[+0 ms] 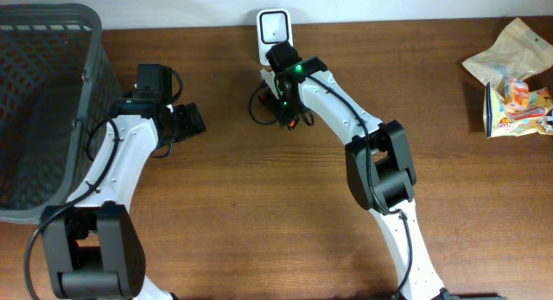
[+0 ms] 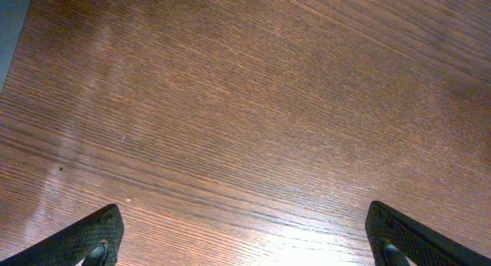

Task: Scan the item barcode
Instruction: 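Lift the hex wrench set off the table, then hold the hex wrench set in front of the scanner window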

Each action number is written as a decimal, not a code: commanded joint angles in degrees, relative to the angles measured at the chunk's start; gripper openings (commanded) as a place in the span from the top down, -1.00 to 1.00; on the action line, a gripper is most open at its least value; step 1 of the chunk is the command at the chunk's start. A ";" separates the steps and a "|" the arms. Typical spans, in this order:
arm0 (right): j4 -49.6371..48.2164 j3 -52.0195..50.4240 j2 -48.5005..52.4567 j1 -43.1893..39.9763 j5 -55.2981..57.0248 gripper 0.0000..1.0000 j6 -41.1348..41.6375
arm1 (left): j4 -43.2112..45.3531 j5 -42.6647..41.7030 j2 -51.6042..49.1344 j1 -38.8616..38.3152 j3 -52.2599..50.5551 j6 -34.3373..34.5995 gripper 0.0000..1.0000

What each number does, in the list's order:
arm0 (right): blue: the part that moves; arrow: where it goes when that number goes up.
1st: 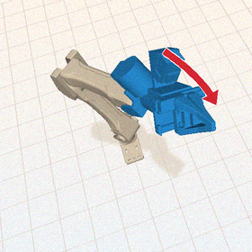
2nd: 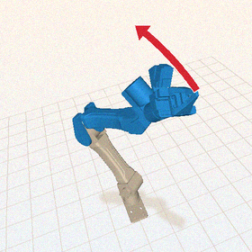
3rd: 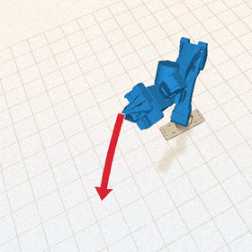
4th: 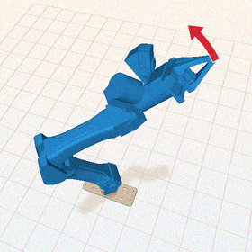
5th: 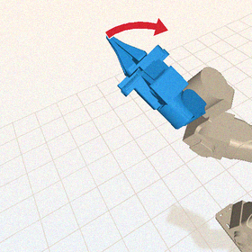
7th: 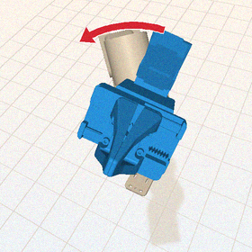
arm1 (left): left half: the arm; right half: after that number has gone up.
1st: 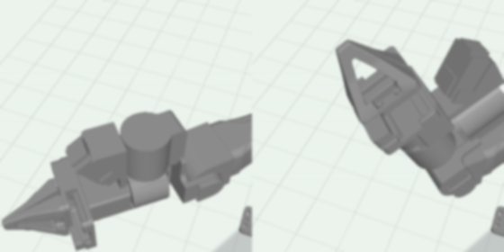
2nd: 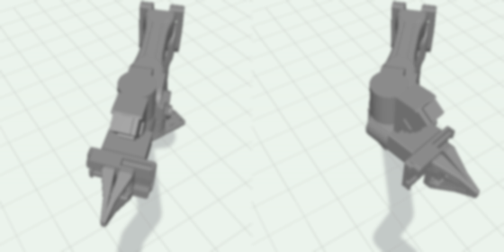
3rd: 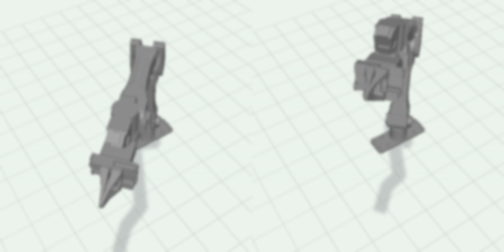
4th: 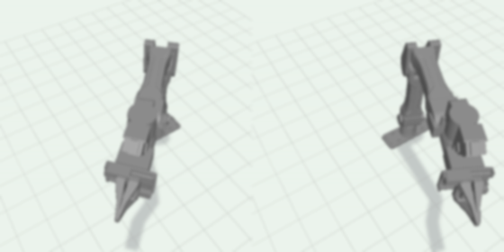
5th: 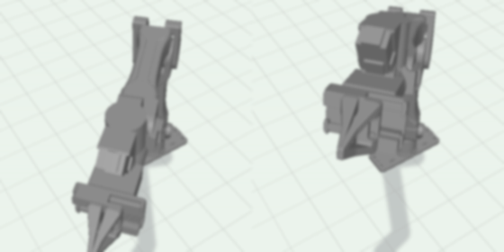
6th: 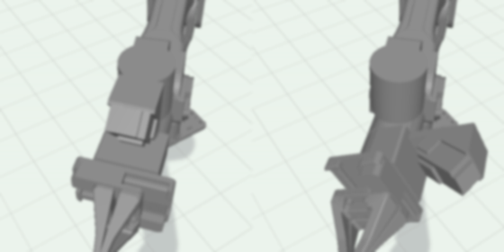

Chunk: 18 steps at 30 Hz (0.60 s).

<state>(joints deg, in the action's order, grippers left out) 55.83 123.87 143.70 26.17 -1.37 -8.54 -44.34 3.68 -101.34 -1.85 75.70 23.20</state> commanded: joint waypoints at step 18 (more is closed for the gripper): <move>-9.38 22.05 0.70 -1.95 0.35 0.53 12.48 | 0.09 0.66 1.20 0.04 0.63 0.35 -0.98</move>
<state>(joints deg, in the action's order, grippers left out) 50.78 144.33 144.59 25.56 -1.15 1.98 -44.31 3.68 -101.34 -1.85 75.70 23.20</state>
